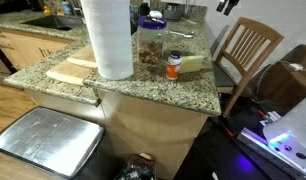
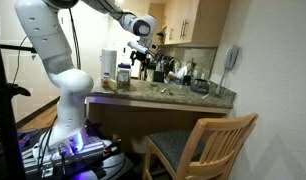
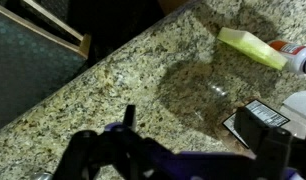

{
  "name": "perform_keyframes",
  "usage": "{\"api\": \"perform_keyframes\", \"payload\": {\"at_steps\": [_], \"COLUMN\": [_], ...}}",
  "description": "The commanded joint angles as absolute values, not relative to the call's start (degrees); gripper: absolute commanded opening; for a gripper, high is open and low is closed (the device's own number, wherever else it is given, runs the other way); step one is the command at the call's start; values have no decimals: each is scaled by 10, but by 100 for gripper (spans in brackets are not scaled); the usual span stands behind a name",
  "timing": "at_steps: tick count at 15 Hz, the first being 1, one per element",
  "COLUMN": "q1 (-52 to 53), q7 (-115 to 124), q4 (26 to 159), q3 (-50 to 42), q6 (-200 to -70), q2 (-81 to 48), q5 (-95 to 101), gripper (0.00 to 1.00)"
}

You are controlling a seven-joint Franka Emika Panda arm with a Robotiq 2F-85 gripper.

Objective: Remove the white bar of soap from the top of the container with the blue lid and place it on top of the green lid on the right

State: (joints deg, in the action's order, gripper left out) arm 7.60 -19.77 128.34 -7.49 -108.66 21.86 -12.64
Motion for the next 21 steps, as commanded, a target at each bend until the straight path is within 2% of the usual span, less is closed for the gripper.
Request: {"api": "perform_keyframes", "payload": {"at_steps": [1,5,10,17,21], "q1": [61,87,90,86,106], "q7": [-202,-198,-55,7,63], "q4": [1282,1288,1271,1251,1227], "q3": [-62,-31,27,49,67], "q6": [-1084,-1099,-1197,-1174,-1185], "q2": [217,211,209,196,192], "q5": [-132,-168,-225,-196,-252], "gripper": [100,100,100,100,100]}}
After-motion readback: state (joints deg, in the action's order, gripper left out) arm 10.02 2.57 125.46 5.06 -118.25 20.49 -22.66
